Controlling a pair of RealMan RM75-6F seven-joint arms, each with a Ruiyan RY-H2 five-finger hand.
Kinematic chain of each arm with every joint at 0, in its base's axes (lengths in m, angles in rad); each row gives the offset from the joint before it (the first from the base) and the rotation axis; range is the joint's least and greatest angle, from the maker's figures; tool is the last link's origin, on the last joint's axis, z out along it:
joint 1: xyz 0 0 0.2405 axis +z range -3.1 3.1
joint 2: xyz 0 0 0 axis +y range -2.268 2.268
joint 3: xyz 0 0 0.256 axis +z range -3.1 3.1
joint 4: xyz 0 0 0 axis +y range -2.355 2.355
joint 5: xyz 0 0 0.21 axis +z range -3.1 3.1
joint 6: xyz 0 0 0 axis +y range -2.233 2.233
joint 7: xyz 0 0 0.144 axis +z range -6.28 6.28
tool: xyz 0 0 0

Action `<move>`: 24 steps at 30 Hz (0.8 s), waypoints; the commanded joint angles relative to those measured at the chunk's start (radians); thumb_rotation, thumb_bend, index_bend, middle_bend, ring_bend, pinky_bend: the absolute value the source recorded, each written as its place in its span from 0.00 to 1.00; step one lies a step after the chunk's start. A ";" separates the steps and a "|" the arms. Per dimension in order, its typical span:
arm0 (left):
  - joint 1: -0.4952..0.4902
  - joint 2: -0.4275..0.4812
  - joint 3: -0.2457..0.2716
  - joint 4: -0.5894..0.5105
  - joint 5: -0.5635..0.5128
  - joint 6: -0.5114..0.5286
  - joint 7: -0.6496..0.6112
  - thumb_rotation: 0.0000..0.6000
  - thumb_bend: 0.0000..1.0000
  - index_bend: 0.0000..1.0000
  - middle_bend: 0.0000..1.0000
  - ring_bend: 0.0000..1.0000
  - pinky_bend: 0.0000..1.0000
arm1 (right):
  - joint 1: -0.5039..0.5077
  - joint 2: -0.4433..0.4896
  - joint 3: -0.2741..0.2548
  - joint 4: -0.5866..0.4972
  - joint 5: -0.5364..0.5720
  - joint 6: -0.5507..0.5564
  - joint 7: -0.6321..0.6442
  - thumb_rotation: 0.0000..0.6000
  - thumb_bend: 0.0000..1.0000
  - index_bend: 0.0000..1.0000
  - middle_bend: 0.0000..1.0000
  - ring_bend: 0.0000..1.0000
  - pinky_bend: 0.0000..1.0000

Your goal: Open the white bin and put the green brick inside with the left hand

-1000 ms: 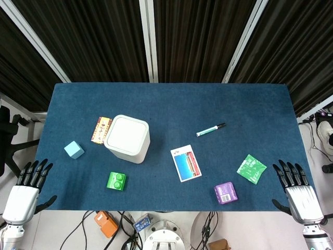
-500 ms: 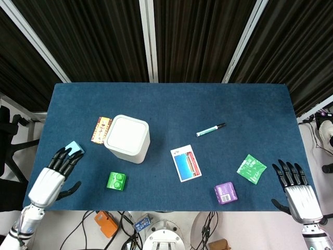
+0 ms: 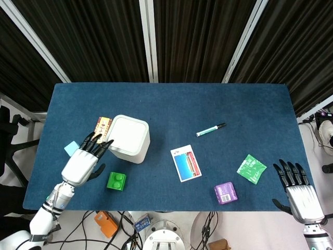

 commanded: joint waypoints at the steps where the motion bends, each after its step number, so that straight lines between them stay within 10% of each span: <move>1: -0.018 -0.032 -0.013 -0.005 -0.021 -0.017 0.056 0.87 0.36 0.07 0.28 0.08 0.00 | -0.001 0.000 0.000 0.001 -0.002 0.003 0.001 1.00 0.25 0.00 0.00 0.00 0.00; 14: -0.043 -0.070 -0.009 -0.005 -0.075 -0.054 0.108 0.85 0.37 0.07 0.35 0.10 0.00 | -0.002 0.001 0.001 0.004 -0.003 0.005 0.007 1.00 0.25 0.00 0.00 0.00 0.00; 24: -0.031 -0.073 -0.042 0.020 0.189 0.204 0.030 0.82 0.35 0.07 0.13 0.03 0.00 | -0.004 0.000 -0.001 0.004 -0.007 0.007 0.005 1.00 0.25 0.00 0.00 0.00 0.00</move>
